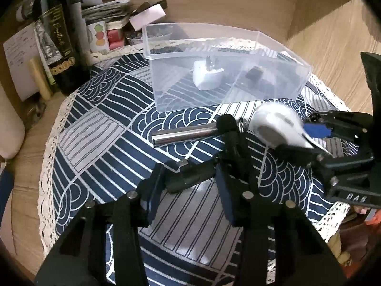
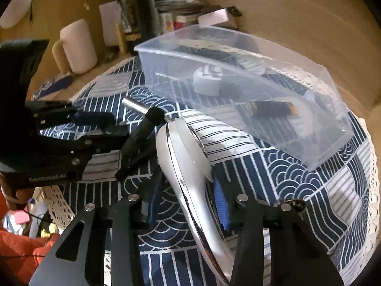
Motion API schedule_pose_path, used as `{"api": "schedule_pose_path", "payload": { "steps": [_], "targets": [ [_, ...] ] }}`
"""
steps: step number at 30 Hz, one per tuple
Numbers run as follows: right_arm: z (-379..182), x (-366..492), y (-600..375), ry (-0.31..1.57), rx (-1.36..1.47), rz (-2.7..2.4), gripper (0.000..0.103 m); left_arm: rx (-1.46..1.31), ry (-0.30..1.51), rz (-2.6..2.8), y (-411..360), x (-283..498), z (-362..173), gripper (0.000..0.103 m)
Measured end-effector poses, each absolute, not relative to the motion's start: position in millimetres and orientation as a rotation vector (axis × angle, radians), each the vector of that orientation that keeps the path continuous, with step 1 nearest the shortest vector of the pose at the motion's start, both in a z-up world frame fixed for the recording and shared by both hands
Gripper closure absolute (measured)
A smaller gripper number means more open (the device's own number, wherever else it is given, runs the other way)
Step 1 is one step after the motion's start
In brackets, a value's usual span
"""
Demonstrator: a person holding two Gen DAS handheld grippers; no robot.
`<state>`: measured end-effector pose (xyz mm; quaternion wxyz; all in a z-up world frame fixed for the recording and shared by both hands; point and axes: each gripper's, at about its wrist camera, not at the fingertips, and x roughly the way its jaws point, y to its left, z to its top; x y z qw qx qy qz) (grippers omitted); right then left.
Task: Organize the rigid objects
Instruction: 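Lower the bottle opener into the box with the right gripper while the left releases the black item inside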
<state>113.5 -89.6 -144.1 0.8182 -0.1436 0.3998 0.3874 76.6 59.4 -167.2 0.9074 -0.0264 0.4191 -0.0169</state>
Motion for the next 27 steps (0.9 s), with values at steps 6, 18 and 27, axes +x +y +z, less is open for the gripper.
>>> {"api": "schedule_pose_path", "payload": {
  "steps": [6, 18, 27],
  "targets": [
    [-120.9, 114.3, -105.8, 0.765, -0.234, 0.787, 0.067, -0.056, 0.798, -0.036, 62.7, 67.8, -150.9, 0.059],
    [-68.0, 120.8, -130.8, 0.594, -0.128, 0.700, 0.068, -0.060, 0.661, 0.022, 65.6, 63.9, -95.0, 0.059],
    [-23.8, 135.8, -142.8, 0.463, -0.091, 0.640, 0.068, -0.070, 0.609, 0.012, 69.4, 88.8, -67.6, 0.059]
  ]
}}
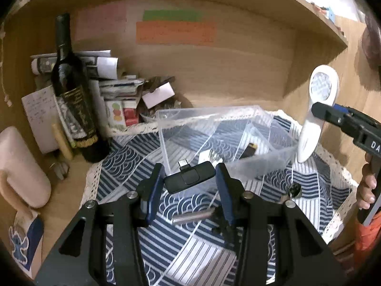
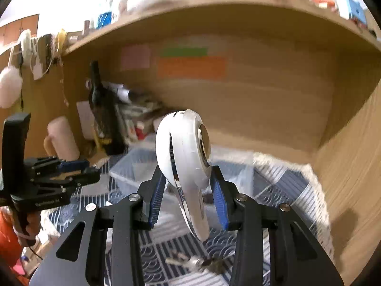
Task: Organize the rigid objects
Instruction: 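Lower the bottle opener into the box with the right gripper while the left releases the black item inside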
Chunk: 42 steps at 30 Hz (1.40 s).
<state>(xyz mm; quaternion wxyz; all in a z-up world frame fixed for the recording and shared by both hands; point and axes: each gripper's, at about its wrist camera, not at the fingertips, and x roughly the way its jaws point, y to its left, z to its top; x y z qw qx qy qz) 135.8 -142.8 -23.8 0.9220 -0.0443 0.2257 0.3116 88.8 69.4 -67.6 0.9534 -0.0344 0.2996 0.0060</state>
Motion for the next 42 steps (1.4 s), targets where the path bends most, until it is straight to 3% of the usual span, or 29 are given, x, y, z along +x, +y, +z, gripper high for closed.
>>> {"api": "schedule_pose_path", "payload": {
  "steps": [9, 30, 33, 36, 38, 42],
  "targets": [
    [-23.8, 177.1, -131.7, 0.461, -0.113, 0.606, 0.068, -0.053, 0.674, -0.018, 73.0, 135.8, -75.3, 0.059],
    [-104.4, 245.1, -57.2, 0.751, -0.323, 0.664, 0.068, 0.018, 0.789, -0.050, 60.7, 192.2, -106.6, 0.059],
    [-112.5, 245.8, -48.5, 0.793, -0.346, 0.671, 0.067, 0.012, 0.787, -0.058, 60.8, 190.7, -105.2, 0.056],
    [-109.7, 241.1, -48.6, 0.796, -0.351, 0.663, 0.064, 0.010, 0.781, -0.061, 58.2, 186.9, -101.6, 0.047],
    [-103.8, 236.2, -52.8, 0.786, -0.327, 0.675, 0.056, 0.006, 0.767, -0.055, 57.6, 181.2, -96.6, 0.040],
    [-89.0, 221.2, -60.3, 0.741, -0.311, 0.670, 0.054, 0.005, 0.724, -0.040, 58.2, 164.4, -82.4, 0.028]
  ]
}}
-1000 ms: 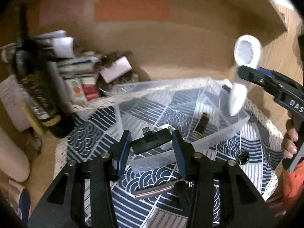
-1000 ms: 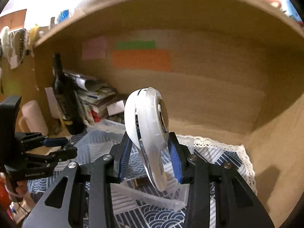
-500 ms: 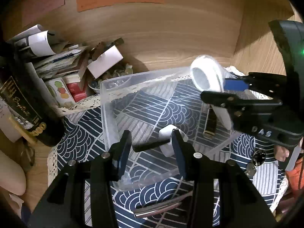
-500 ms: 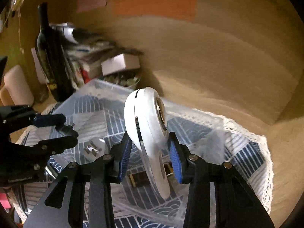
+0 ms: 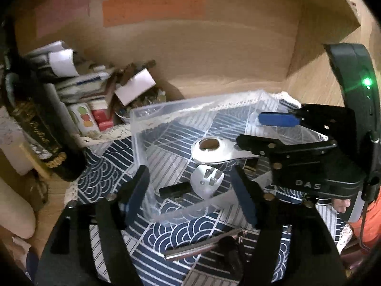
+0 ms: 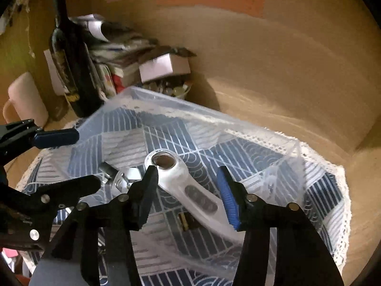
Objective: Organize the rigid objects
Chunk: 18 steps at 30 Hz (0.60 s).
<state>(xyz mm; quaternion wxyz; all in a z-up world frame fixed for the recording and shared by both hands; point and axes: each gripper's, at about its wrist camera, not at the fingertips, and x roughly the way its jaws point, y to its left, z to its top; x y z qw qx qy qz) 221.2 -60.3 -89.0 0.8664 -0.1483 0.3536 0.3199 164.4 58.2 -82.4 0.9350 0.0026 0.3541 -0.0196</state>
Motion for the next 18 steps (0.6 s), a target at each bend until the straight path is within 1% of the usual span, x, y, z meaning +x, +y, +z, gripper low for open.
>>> {"api": "schedule_pose_path", "payload": {
  "steps": [2, 5, 9, 13, 14, 18],
  "targets": [
    [-80.0, 212.9, -67.8, 0.709, -0.295, 0.669, 0.047, -0.004, 0.705, -0.033, 59.9, 155.1, -76.1, 0.017],
    [-67.2, 200.6, -79.0, 0.656, -0.276, 0.652, 0.039, -0.014, 0.678, -0.013, 63.1, 139.7, -69.3, 0.008],
    [-53.3, 181.5, -102.2, 0.605, -0.235, 0.630, 0.029, -0.012, 0.674, -0.003, 63.5, 123.0, -70.9, 0.007],
    [-49.5, 161.8, -124.8, 0.571, -0.214, 0.583, 0.025, -0.010, 0.698, 0.010, 61.0, 110.5, -84.3, 0.007],
    [-51.3, 158.3, -130.1, 0.572, -0.209, 0.571, 0.023, -0.010, 0.709, 0.006, 60.3, 107.6, -88.5, 0.007],
    [-65.8, 149.1, -149.8, 0.611, -0.174, 0.534, 0.021, -0.010, 0.747, -0.005, 55.9, 97.2, -105.5, 0.007]
  ]
}}
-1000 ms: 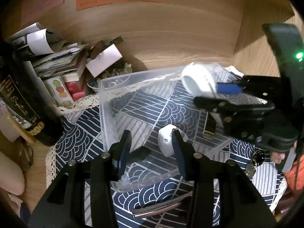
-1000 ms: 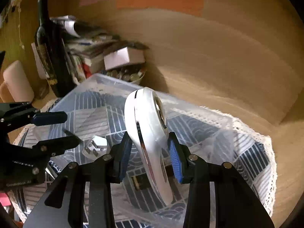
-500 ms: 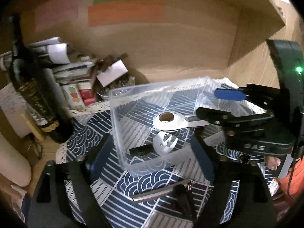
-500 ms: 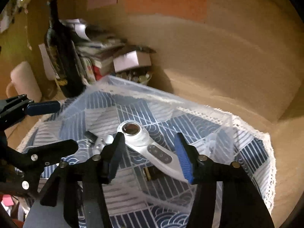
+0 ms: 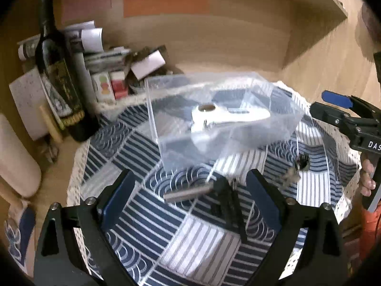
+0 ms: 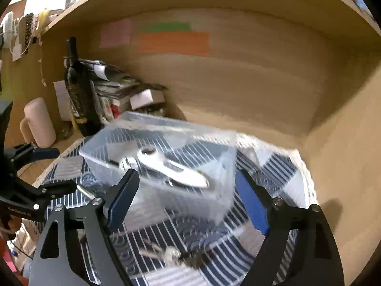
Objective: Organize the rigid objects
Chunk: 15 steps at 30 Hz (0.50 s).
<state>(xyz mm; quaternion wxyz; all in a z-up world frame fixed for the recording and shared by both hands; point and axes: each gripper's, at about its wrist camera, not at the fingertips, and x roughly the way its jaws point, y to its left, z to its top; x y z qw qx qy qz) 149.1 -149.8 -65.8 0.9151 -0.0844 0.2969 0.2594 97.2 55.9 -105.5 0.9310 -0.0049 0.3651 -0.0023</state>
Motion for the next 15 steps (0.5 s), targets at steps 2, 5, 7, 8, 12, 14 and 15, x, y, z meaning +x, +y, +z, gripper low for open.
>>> {"api": "schedule_pose_path", "payload": {
  "steps": [2, 5, 7, 8, 12, 14, 15],
  "targets": [
    [-77.3, 146.6, -157.3, 0.652, -0.156, 0.521, 0.021, -0.006, 0.752, -0.006, 54.2, 91.0, -111.0, 0.014],
    [-97.2, 141.9, -164.0, 0.709, -0.157, 0.512, 0.021, -0.030, 0.791, -0.025, 54.4, 88.3, -121.8, 0.029],
    [-111.0, 140.5, -166.8, 0.746, -0.165, 0.504, 0.021, -0.047, 0.816, -0.042, 53.6, 87.4, -128.1, 0.036],
    [-116.4, 140.1, -168.4, 0.763, -0.162, 0.503, 0.022, -0.051, 0.825, -0.047, 53.5, 86.6, -130.1, 0.040],
    [-135.3, 139.5, -174.9, 0.821, -0.143, 0.522, 0.026, -0.044, 0.868, -0.083, 45.4, 88.6, -142.9, 0.050],
    [-140.7, 138.4, -175.3, 0.841, -0.146, 0.531, 0.036, -0.024, 0.887, -0.096, 39.5, 92.3, -148.5, 0.057],
    [-142.6, 138.0, -175.8, 0.847, -0.150, 0.531, 0.038, -0.018, 0.895, -0.102, 36.8, 94.2, -150.8, 0.058]
  ]
}}
